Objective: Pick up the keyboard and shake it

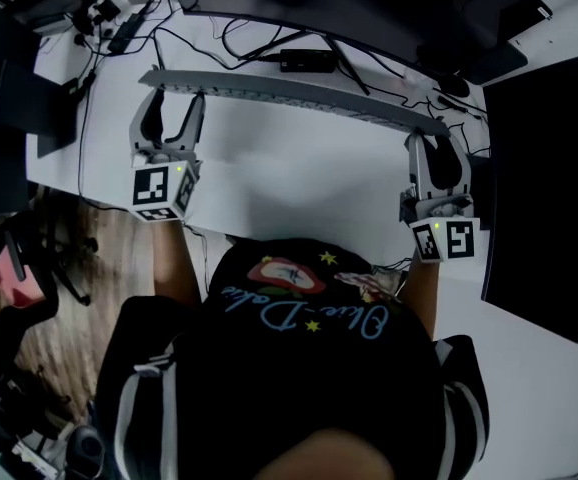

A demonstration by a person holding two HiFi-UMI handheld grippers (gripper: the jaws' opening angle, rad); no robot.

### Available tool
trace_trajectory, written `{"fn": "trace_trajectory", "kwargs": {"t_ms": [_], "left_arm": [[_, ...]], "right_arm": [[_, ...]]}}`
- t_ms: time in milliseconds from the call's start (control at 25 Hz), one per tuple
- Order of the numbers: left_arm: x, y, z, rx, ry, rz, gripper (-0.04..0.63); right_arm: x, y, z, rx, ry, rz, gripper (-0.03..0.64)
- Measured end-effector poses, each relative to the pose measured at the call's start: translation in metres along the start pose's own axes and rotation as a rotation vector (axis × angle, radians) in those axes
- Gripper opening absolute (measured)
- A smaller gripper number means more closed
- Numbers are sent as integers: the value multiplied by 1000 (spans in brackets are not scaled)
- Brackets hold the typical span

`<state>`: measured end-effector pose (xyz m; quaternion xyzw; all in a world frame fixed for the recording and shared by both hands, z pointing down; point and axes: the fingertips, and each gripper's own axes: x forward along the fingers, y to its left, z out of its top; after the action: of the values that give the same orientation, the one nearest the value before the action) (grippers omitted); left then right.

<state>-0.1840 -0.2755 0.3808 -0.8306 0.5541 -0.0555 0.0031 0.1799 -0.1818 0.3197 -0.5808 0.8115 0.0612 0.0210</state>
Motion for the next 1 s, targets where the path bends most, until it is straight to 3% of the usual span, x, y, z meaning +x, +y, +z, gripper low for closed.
{"fn": "trace_trajectory", "kwargs": {"t_ms": [800, 1000], "left_arm": [[8, -15, -120, -72, 333, -21, 245], [8, -16, -140, -67, 380, -29, 245]], "right_arm": [[9, -10, -122, 197, 316, 11, 140], [6, -11, -151, 257, 392, 3, 140]]}}
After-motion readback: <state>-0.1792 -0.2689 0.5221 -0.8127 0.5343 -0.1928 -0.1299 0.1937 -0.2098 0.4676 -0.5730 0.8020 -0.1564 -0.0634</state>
